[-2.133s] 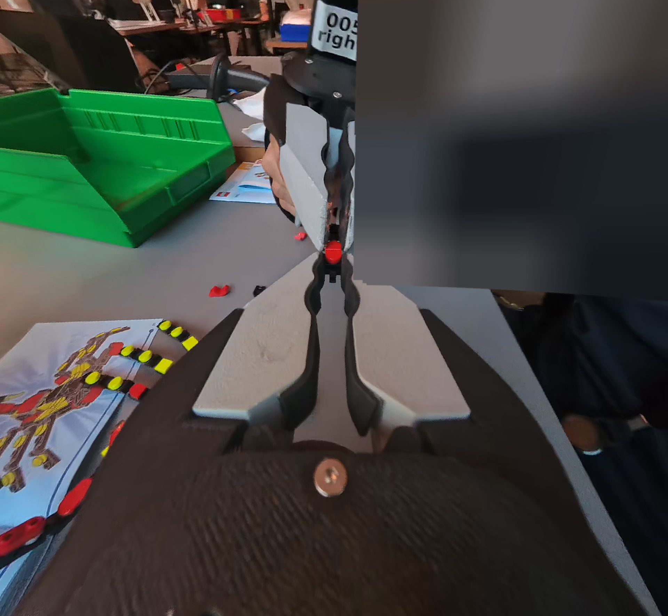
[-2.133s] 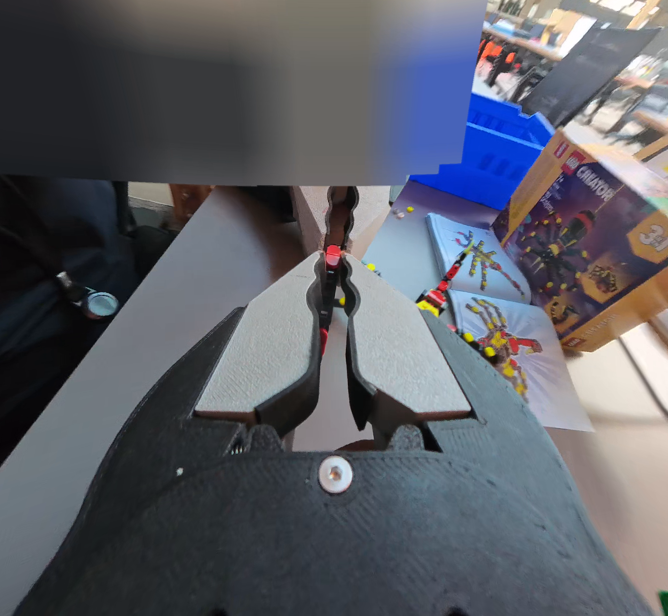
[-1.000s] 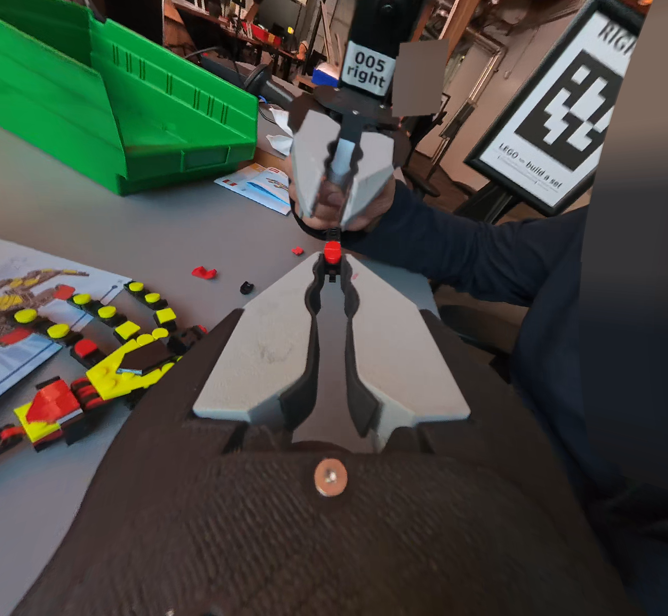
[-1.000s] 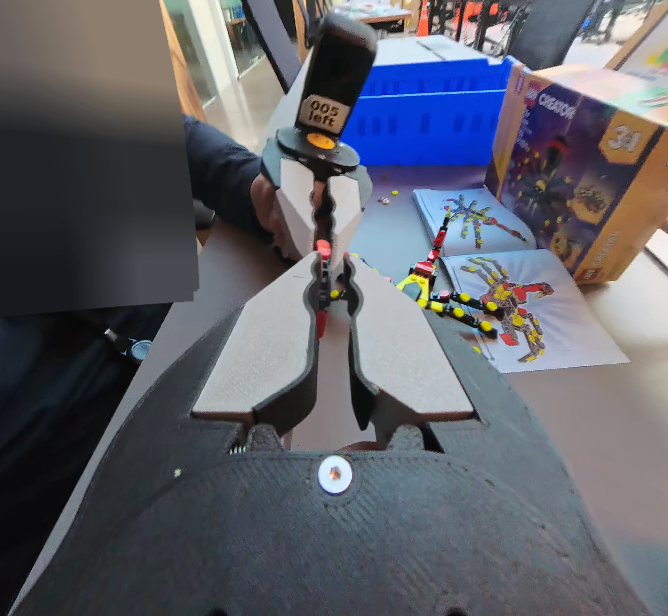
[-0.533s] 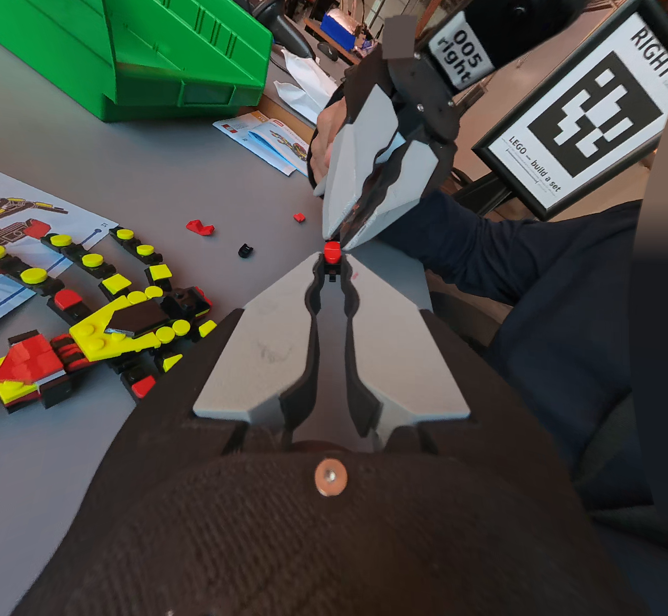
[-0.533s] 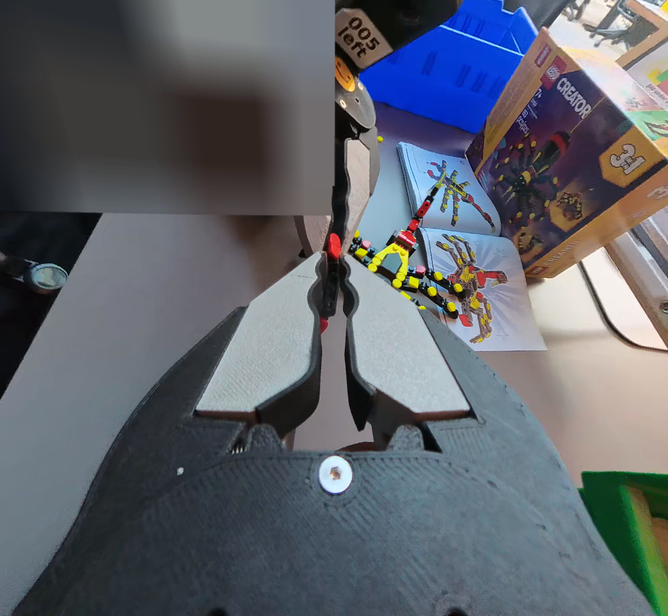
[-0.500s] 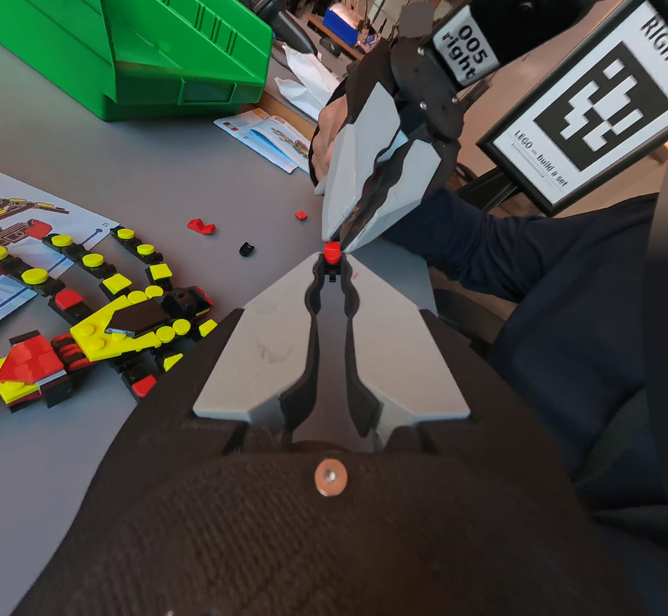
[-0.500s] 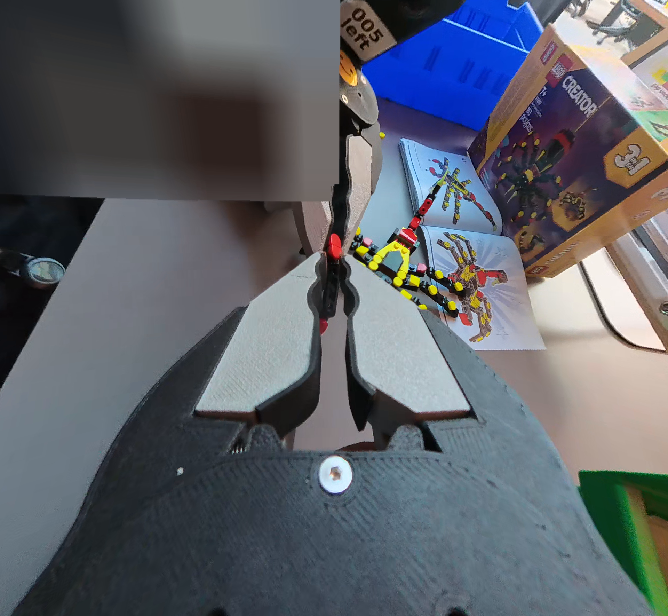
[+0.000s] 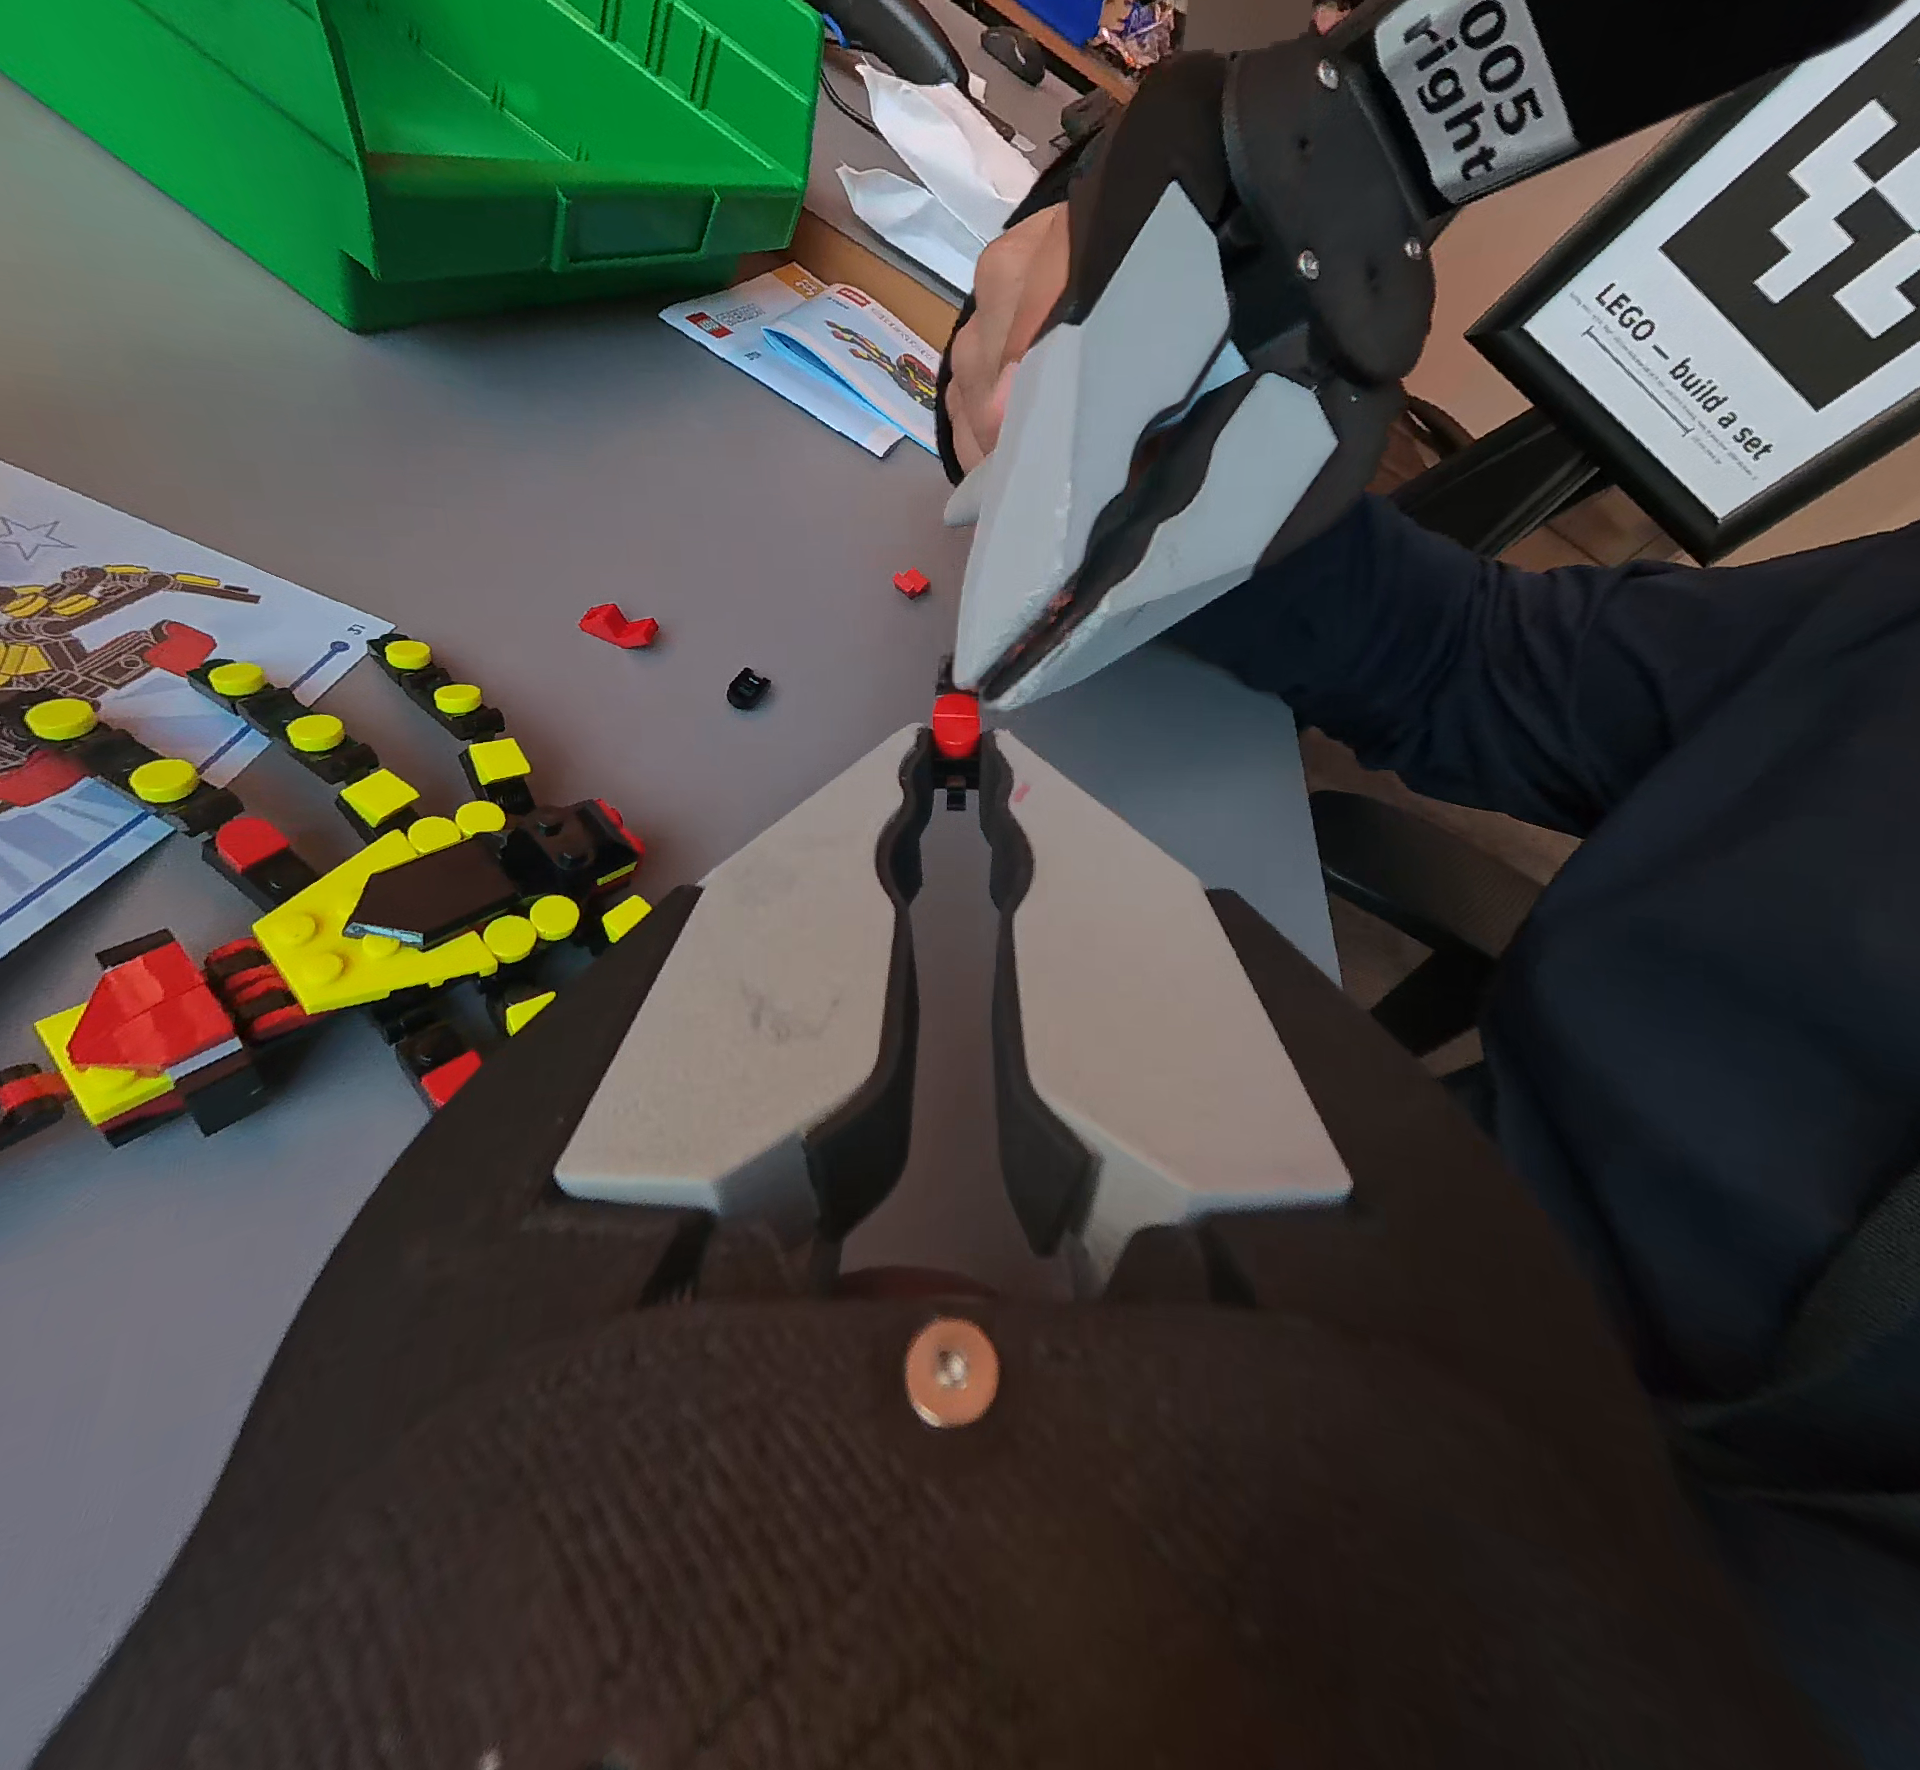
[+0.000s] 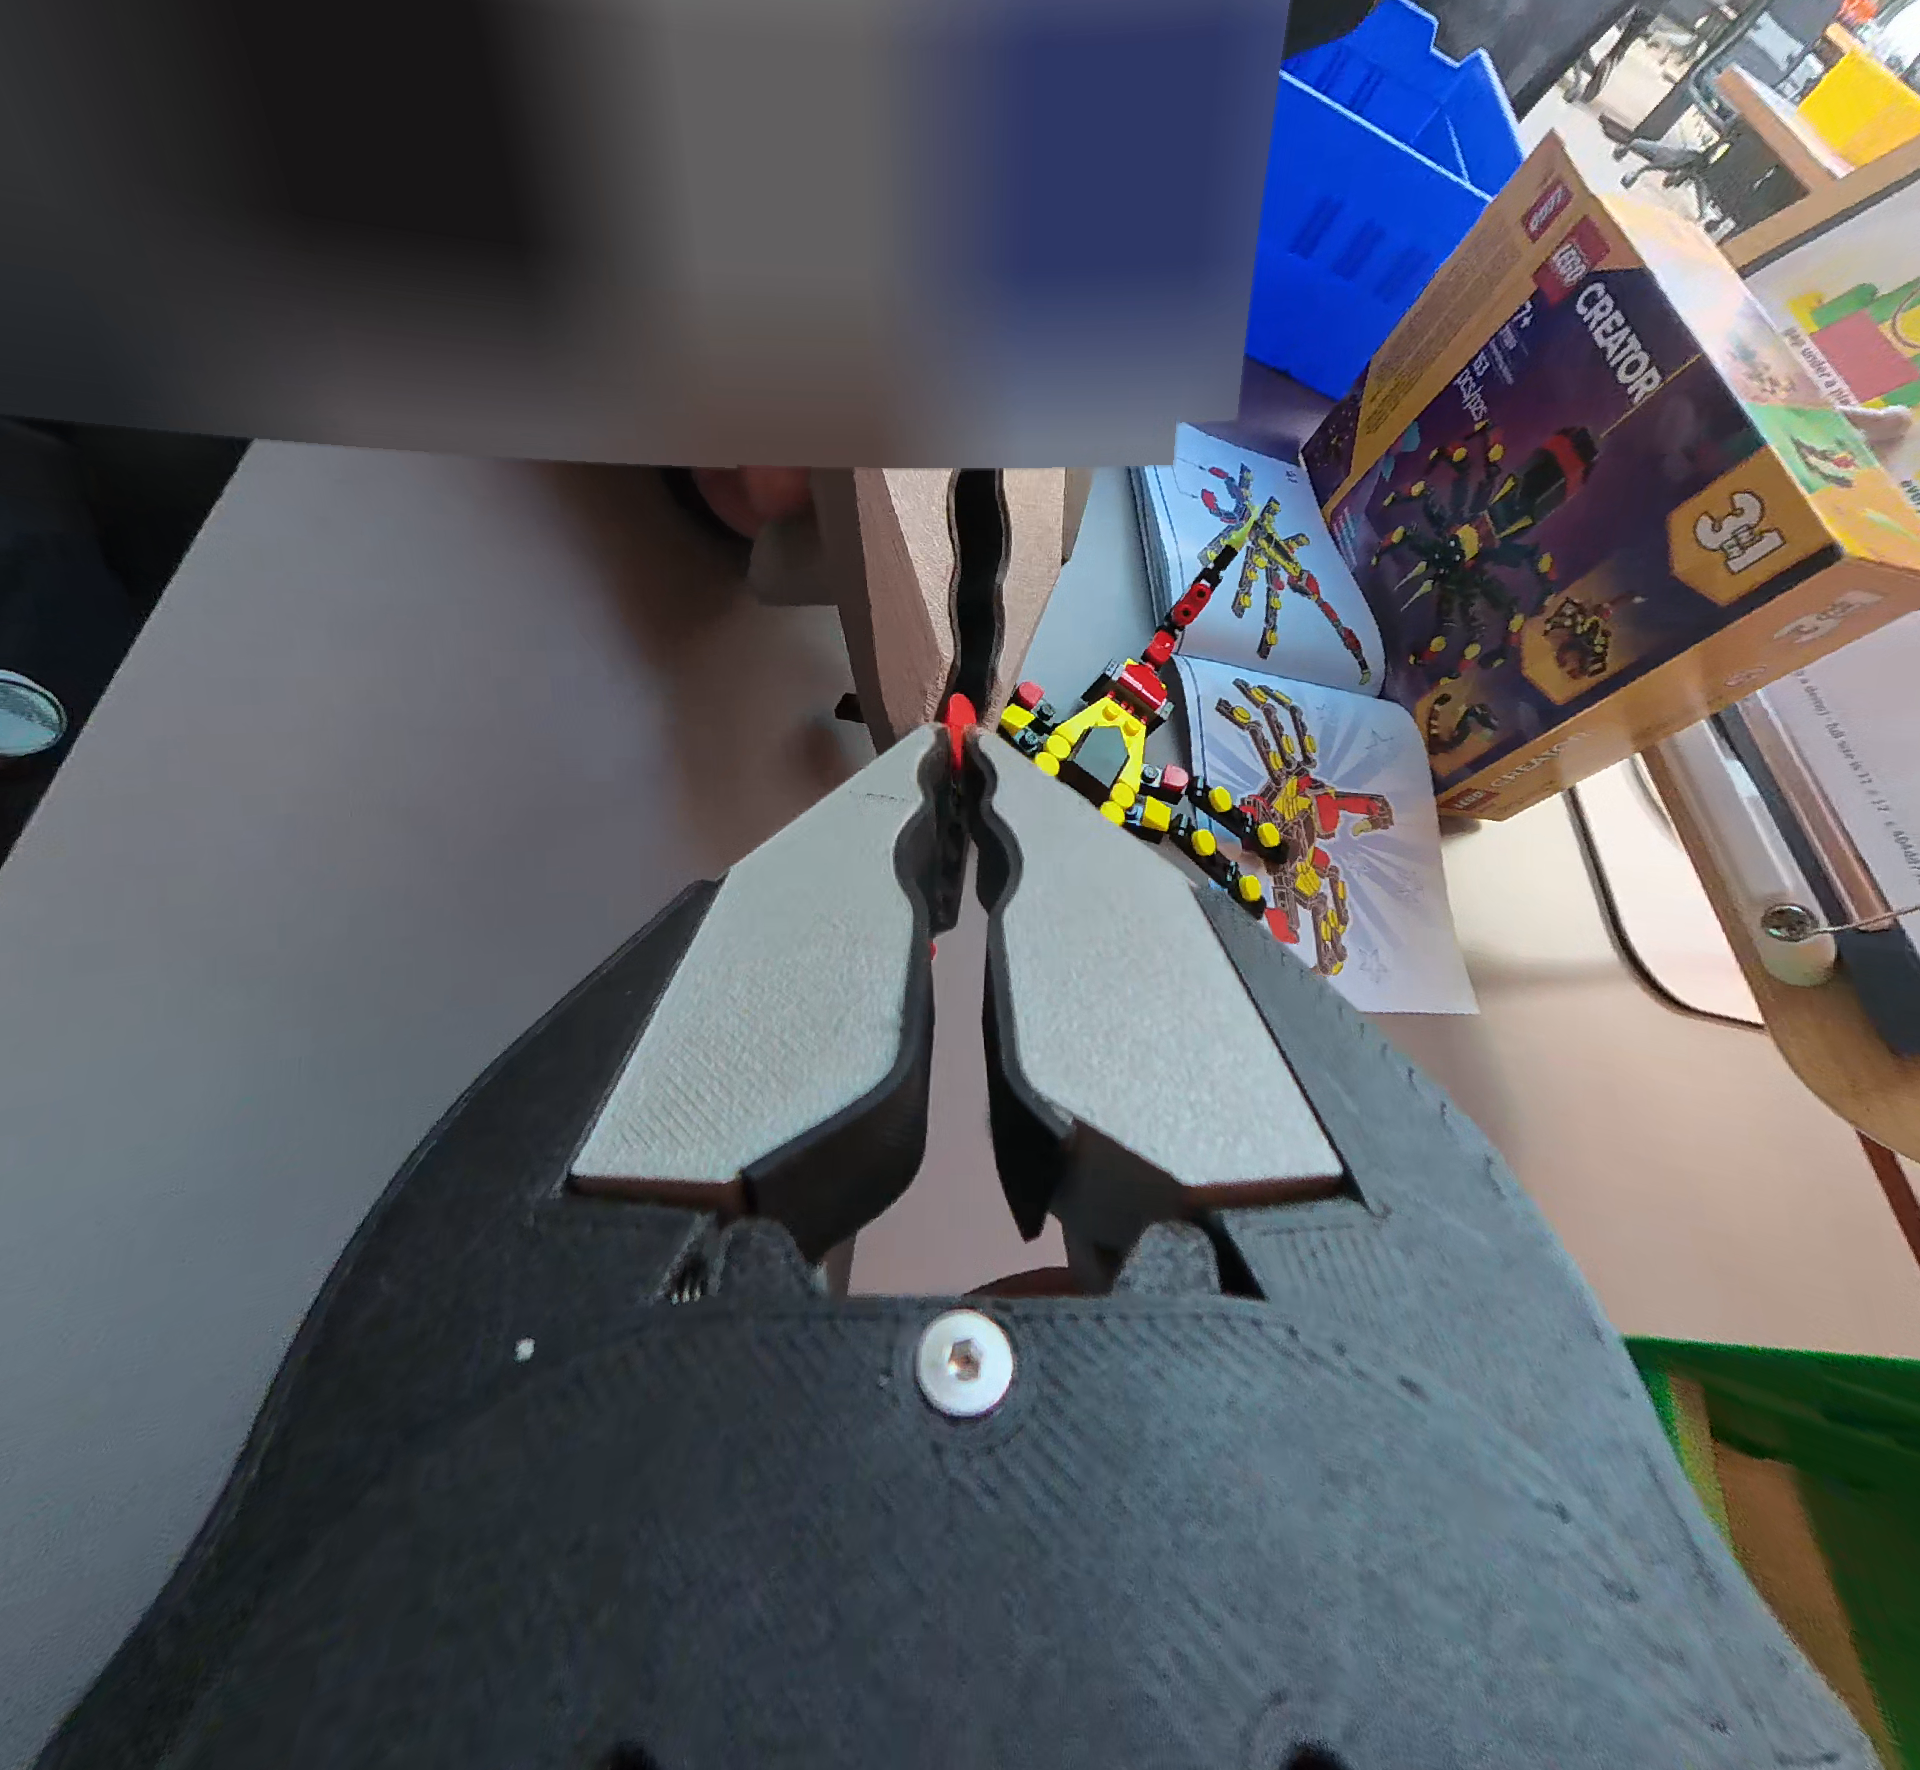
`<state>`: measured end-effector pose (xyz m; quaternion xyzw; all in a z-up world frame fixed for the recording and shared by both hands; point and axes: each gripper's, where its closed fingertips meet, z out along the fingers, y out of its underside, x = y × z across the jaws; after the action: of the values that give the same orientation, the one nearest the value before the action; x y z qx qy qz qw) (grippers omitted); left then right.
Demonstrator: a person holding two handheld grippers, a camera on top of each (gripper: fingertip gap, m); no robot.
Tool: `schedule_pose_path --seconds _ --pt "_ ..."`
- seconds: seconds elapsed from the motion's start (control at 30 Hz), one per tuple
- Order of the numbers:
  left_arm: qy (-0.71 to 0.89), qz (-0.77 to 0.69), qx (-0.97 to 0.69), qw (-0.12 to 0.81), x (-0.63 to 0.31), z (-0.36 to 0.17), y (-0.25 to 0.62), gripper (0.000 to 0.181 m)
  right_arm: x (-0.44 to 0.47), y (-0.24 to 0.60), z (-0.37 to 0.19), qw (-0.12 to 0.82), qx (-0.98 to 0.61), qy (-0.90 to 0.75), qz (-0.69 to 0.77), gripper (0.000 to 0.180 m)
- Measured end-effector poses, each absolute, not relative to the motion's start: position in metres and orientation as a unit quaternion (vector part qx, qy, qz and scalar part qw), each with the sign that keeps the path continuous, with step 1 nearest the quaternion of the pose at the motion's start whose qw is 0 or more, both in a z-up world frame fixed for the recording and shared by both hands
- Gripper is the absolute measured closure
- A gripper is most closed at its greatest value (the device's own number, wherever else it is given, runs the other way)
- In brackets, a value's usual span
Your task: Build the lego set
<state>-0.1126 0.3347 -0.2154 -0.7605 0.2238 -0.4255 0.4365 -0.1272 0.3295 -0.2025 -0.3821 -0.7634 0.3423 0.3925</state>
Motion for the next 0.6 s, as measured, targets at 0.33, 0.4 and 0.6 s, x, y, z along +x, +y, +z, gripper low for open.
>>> schedule_pose_path --seconds 0.33,0.4,0.6 --pt "0.226 -0.412 -0.766 0.438 -0.113 -0.217 0.336 0.176 -0.128 0.333 -0.208 0.402 -0.380 -0.774 0.307 0.176" --pt "0.233 -0.396 -0.771 0.441 -0.113 -0.219 0.336 0.176 -0.128 0.333 -0.209 0.404 -0.379 -0.776 0.302 0.176" --pt "0.273 -0.329 -0.784 0.450 -0.114 -0.228 0.337 0.176 -0.128 0.331 -0.217 0.406 -0.367 -0.792 0.271 0.178"
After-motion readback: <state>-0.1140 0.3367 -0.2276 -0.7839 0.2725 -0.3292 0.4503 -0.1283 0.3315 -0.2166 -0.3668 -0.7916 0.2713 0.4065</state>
